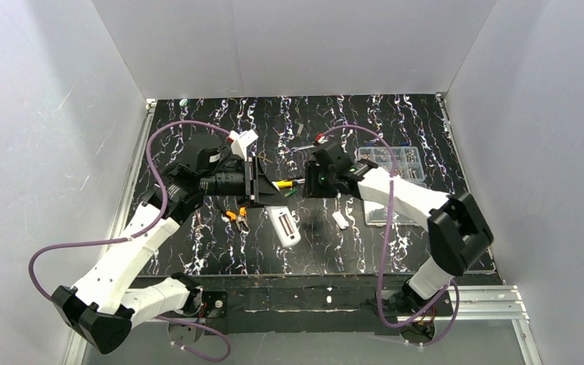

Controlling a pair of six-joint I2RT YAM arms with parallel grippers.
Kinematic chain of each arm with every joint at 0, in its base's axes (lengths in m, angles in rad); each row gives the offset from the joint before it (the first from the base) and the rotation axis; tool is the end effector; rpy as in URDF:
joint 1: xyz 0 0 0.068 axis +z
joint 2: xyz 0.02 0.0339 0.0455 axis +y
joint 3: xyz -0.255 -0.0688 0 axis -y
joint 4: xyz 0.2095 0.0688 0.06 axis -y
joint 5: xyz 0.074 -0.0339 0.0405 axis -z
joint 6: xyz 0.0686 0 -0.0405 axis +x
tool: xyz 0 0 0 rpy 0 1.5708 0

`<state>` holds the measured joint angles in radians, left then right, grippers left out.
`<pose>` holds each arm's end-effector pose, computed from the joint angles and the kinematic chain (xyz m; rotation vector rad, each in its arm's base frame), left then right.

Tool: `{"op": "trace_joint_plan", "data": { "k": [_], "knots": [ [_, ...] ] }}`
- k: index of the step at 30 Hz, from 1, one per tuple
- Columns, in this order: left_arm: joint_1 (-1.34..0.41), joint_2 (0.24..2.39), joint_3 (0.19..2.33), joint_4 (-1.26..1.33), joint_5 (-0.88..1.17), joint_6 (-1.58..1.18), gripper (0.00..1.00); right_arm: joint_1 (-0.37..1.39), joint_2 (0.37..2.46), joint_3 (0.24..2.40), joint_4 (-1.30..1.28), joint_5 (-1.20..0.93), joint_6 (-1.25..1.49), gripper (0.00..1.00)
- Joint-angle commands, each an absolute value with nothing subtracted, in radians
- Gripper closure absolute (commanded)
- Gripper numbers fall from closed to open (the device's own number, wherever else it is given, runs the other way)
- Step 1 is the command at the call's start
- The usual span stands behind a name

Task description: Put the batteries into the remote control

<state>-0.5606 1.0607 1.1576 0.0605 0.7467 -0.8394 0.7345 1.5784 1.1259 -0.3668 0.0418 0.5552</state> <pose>0.1624 -0.1570 0.4355 0.4849 1.6204 -1.6205 0.2497 0.2217 0.2267 -0.2003 2.4547 0.5428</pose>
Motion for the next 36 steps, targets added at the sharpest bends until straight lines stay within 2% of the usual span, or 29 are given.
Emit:
{"op": "trace_joint_plan", "data": {
  "k": [1, 11, 28, 36],
  "knots": [
    [-0.566, 1.018, 1.175, -0.037, 0.777, -0.771, 1.0, 0.797, 1.686, 1.26, -0.357, 0.133, 0.871, 0.52],
    [-0.565, 0.949, 1.25, -0.279, 0.727, -0.601, 1.0, 0.838, 1.932, 1.46, -0.52, 0.203, 1.12, 0.52],
    [-0.565, 0.9, 1.265, -0.411, 0.676, -0.49, 1.0, 0.845, 2.116, 1.718, -0.702, 0.288, 1.134, 0.53],
    [-0.564, 0.89, 1.261, -0.43, 0.667, -0.472, 1.0, 0.845, 2.121, 1.708, -0.725, 0.309, 1.135, 0.54]
  ]
}}
